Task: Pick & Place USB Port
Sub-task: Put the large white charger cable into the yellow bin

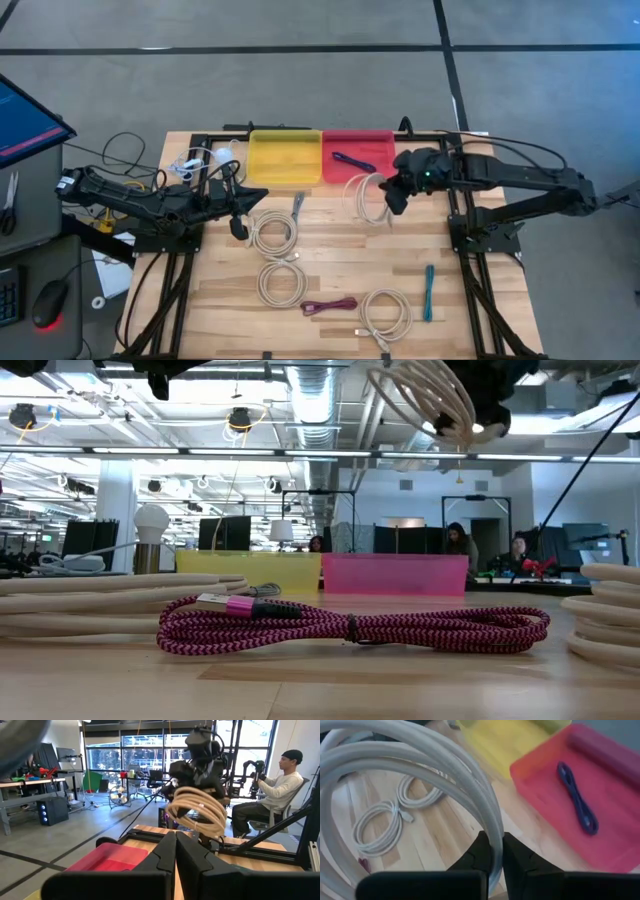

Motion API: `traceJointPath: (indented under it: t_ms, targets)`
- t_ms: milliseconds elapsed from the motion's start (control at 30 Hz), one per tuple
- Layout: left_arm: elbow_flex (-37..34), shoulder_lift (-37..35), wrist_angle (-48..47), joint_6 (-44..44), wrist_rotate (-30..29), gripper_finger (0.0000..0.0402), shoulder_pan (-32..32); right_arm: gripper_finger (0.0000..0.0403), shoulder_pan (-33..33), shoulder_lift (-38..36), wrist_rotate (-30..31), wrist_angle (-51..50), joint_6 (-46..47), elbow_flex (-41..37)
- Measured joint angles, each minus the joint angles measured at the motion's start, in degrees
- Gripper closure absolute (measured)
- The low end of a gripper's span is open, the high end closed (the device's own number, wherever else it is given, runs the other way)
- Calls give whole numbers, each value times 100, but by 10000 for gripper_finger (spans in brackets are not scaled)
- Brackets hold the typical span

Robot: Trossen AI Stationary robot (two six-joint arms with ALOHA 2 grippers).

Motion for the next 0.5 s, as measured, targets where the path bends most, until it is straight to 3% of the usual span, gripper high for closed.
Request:
traceJointPath:
  t_ms: [300,500]
  targets:
    - [0,2,9,-37,0,390,0,388,0,21,152,321,-116,93]
    - [0,2,59,-1130,147,390,290,388,-37,133,149,682,-175,93]
